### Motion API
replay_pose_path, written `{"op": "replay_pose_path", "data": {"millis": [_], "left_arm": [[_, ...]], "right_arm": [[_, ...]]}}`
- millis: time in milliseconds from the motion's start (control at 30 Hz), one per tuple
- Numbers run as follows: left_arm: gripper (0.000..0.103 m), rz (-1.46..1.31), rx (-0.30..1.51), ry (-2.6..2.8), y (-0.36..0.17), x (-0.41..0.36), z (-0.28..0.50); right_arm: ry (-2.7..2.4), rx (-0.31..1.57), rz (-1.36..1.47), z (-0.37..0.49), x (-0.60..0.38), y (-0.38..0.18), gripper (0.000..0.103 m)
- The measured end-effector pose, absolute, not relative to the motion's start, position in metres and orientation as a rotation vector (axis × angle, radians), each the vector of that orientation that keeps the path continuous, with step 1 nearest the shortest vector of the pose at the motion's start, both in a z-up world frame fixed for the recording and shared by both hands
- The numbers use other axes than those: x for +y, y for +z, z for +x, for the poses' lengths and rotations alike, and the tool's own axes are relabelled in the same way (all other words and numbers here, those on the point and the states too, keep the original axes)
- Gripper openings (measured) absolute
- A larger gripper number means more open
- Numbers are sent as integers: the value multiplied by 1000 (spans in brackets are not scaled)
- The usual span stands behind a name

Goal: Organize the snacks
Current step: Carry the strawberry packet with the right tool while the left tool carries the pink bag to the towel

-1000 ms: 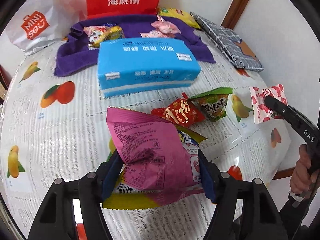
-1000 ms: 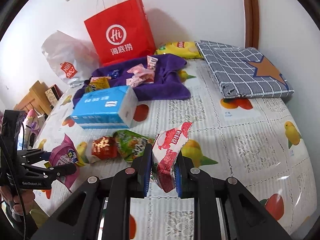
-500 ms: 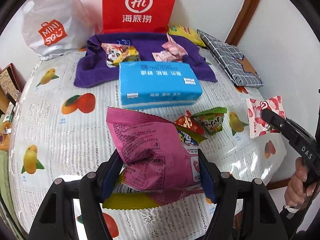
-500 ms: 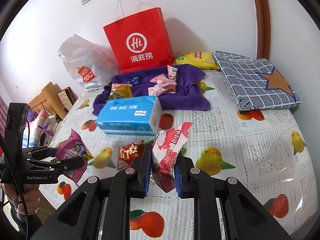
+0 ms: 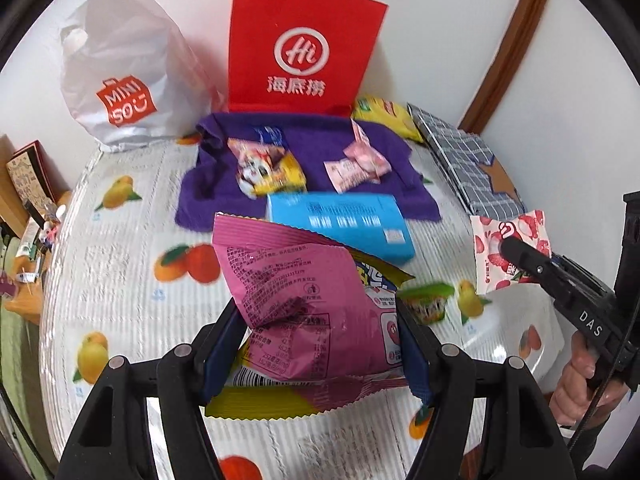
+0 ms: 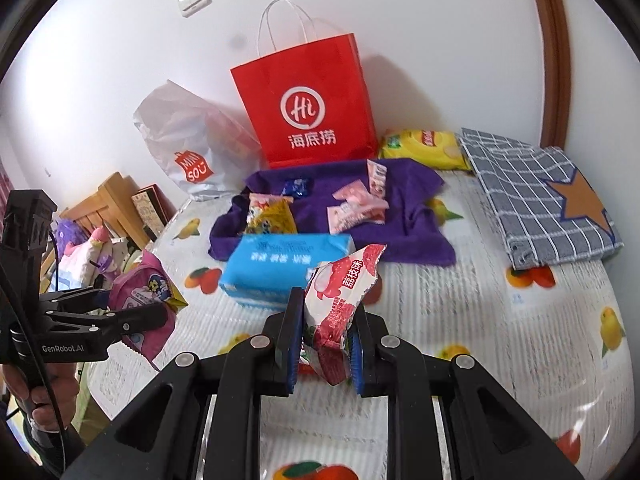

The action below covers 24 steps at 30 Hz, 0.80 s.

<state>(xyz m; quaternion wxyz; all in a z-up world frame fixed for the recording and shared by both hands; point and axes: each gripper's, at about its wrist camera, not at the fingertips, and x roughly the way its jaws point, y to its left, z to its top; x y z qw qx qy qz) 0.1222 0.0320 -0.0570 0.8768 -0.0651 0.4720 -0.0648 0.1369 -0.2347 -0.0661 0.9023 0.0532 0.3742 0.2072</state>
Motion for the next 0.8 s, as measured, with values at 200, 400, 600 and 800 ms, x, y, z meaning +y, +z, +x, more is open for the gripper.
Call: {"op": "replay_pose_path", "data": {"millis": [200, 400, 600, 800], "left_arm": [[69, -127, 937, -124, -35, 44, 160], [69, -139, 895, -132, -16, 50, 199], [69, -166, 876, -148, -10, 55, 243], [69, -189, 886, -161, -15, 57, 283]], "right_arm": [[442, 748, 94, 168, -216, -49, 20], [445, 717, 100, 210, -205, -36, 20], [427, 701, 97, 255, -198, -31, 20], [412, 710, 115, 296, -195, -38, 20]]}}
